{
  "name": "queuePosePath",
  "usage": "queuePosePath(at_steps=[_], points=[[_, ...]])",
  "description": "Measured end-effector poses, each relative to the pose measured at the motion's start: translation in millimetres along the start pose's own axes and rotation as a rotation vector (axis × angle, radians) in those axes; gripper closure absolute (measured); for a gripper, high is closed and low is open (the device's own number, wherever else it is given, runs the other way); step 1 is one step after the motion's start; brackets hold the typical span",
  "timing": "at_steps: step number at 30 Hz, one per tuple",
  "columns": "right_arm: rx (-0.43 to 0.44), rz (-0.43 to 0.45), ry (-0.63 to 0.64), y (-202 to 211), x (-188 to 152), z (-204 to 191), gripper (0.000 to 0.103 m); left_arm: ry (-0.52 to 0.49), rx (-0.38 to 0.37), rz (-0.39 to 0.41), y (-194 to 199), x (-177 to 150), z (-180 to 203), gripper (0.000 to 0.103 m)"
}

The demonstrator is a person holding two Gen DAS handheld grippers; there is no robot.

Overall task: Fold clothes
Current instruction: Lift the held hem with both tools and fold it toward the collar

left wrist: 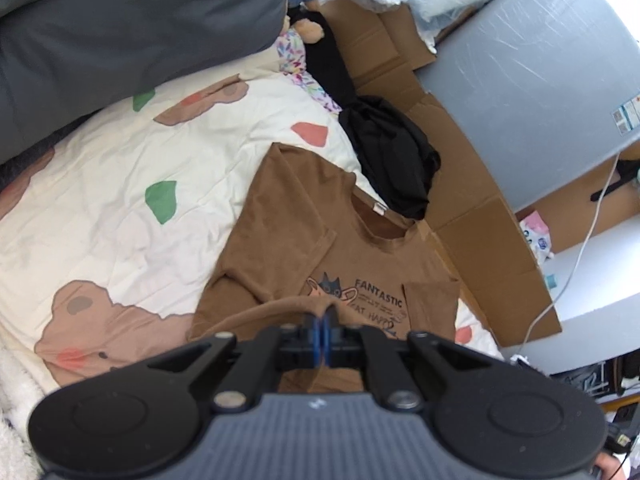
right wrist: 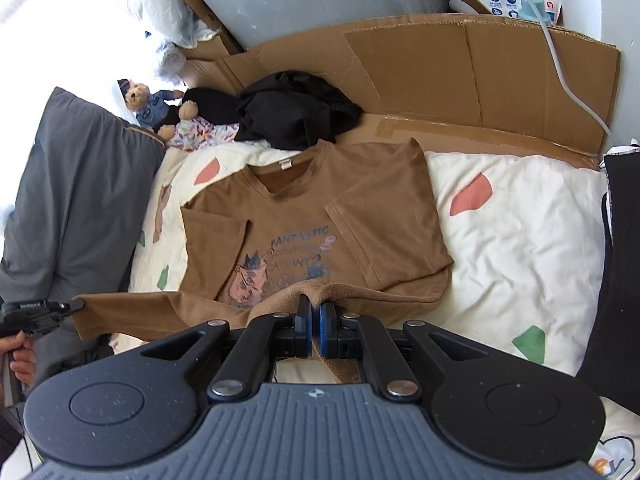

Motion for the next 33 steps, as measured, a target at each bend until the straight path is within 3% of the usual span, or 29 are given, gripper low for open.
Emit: queuePosePath(at_steps=[4,17,21,26,33], points=[[-0.01,-0.011,0.005,-7.5,9.1,2.3,0.1,-0.04,-0.003,0.005,-5.9,6.6,3.8,0.101],[0.047,0.055,-0.001,-29.1,34.0,24.2,0.1,-0.054,-0.136,0.015,-43.2,18.8,13.7,0.101],[0.058,0.073,-0.016,-41.4,41.0,37.8,0.1,-0.082,-0.105,0.012,-65.1,22.2,12.5,0.101],[0.055,0.067,-0.045,-70.4,47.5,58.3,0.1,-0.03,-0.095,0.013,-101.0,34.5,-6.9,0.101],[0.041,0.055,-0.118,-114.3,51.2,82.9,0.1,0.053,-0.094,0.058,-120.7,54.4,-33.7,0.101]])
Point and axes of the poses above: each gripper's, at about its wrist camera, not at the fingertips, and y roughly against the way its jaws point, z to its right, x to its top, the point moved 2 cm from there along -y, roughly the way its jaws point, and after that the axes turned 1 degree about z, right-handed, at the moved point
